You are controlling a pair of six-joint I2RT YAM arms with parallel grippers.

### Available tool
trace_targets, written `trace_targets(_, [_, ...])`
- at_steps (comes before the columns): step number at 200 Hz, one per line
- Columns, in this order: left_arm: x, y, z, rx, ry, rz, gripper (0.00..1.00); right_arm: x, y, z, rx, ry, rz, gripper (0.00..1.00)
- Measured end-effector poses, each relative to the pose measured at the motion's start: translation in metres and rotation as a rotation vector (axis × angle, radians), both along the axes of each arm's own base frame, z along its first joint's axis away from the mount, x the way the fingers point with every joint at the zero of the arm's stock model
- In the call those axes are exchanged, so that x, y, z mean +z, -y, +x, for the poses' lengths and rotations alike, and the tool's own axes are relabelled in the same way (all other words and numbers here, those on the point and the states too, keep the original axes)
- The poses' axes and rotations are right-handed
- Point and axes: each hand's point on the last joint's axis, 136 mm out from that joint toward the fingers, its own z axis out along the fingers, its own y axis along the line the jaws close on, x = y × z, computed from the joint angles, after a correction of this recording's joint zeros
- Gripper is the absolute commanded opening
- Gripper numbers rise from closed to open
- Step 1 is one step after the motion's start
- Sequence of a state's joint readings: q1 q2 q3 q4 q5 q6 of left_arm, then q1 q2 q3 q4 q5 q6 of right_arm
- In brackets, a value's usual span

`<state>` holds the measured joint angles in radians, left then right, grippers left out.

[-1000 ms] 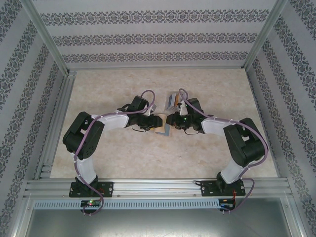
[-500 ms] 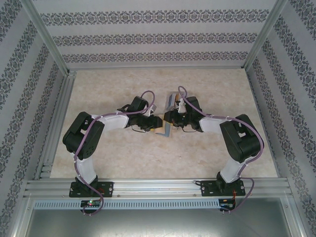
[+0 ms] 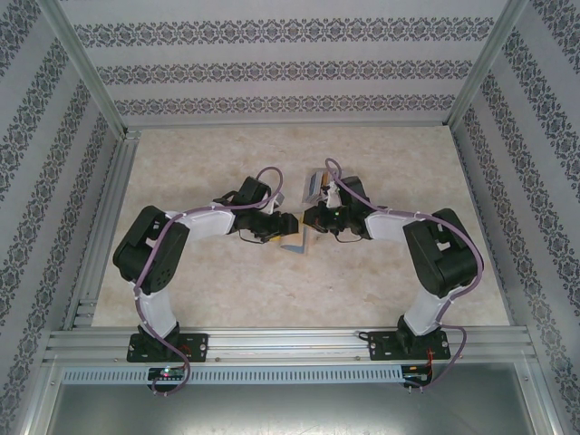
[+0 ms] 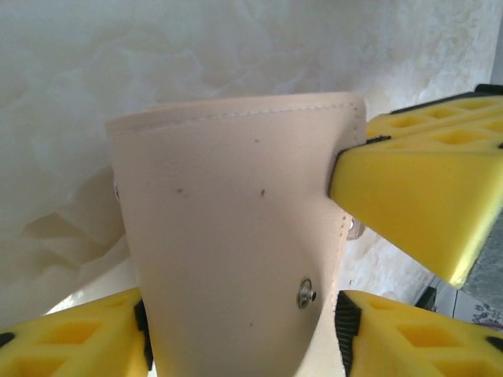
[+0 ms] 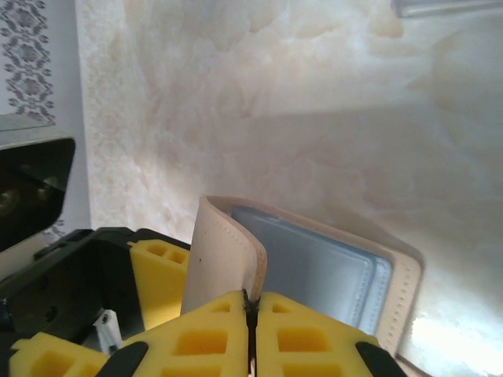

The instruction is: Put the credit cards into the card holder

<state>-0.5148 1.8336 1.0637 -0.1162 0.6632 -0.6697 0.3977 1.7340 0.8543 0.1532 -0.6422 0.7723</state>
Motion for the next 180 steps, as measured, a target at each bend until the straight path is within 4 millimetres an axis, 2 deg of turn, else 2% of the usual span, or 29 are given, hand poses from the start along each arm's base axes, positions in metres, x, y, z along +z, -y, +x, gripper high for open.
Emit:
trace_targets(38, [0.01,-0.003,0.001,-0.014,0.042,0.023,0.79,0.017,0.001,0.001,0.047,0.049,-0.171,0.09])
trace_targets(59, [0.018,-0.005,0.002,-0.016,0.067,0.028,0.79,0.027,0.005,0.001,0.066,0.069,-0.253,0.1])
trace_targets(92, [0.03,-0.003,-0.002,-0.033,0.11,0.012,0.77,0.03,0.008,-0.004,0.089,0.052,-0.333,0.11])
trace_targets(126, [0.023,0.007,-0.014,-0.072,0.121,0.005,0.79,0.023,-0.002,-0.005,0.125,0.029,-0.388,0.15])
trace_targets(157, [0.014,0.007,-0.021,-0.073,0.117,-0.009,0.8,0.013,-0.009,-0.008,0.137,-0.001,-0.393,0.22])
trace_targets(180, [0.01,0.006,-0.02,-0.062,0.131,-0.015,0.79,0.016,-0.016,-0.008,0.137,-0.014,-0.347,0.25])
